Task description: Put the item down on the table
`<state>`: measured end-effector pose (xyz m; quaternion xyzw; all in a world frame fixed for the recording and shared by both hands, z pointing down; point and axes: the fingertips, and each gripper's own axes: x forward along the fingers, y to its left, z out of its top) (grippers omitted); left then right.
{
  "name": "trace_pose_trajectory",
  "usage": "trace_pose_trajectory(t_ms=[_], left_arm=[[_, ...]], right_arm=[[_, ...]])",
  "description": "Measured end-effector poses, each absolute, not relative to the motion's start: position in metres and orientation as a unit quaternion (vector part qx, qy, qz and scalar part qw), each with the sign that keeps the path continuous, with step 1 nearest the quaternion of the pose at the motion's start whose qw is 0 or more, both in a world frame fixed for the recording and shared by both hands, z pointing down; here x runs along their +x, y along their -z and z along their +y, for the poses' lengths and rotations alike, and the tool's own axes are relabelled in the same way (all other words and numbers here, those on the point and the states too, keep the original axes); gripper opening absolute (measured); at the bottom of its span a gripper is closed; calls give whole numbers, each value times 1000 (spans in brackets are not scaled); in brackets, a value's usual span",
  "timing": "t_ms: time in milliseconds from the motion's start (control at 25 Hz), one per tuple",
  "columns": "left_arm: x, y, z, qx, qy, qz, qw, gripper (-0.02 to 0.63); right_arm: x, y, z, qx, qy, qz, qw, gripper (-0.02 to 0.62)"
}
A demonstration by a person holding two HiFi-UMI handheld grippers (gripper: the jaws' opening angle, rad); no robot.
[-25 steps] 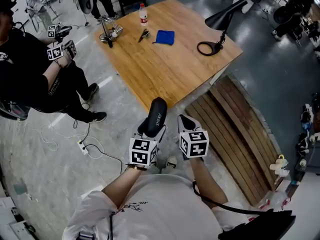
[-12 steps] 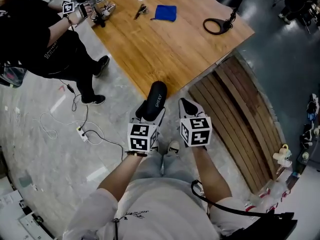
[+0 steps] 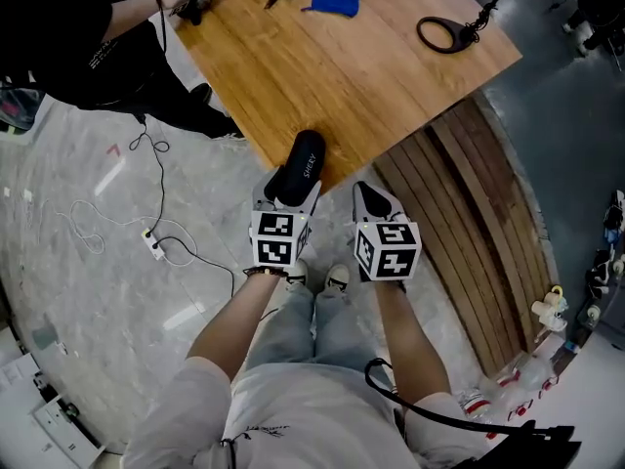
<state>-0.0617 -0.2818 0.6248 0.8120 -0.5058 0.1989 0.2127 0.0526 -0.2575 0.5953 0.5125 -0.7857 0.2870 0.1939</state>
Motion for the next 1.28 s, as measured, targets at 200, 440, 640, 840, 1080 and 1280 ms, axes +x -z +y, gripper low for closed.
trace_pose_trajectory(t_ms=[200, 440, 640, 840, 1080, 1280], left_arm=[[-57, -639, -305, 807, -199, -510, 220, 328], [-50, -658, -320, 803, -211, -509, 225, 328], [-52, -674, -321, 801, -222, -505, 233, 328], [-48, -688, -328, 803, -232, -495, 237, 328], [-45, -701, -326, 804, -246, -483, 245, 330], [-43, -708, -325, 808, -245, -477, 246, 330]], right_arm=[[48, -608, -275, 510, -288, -786, 197, 5], [43, -617, -289, 504, -289, -790, 196, 5], [42, -625, -288, 501, -292, -791, 197, 5], [41, -633, -286, 497, -295, -791, 200, 5], [41, -632, -284, 494, -296, -793, 201, 5], [37, -636, -284, 491, -297, -794, 203, 5]])
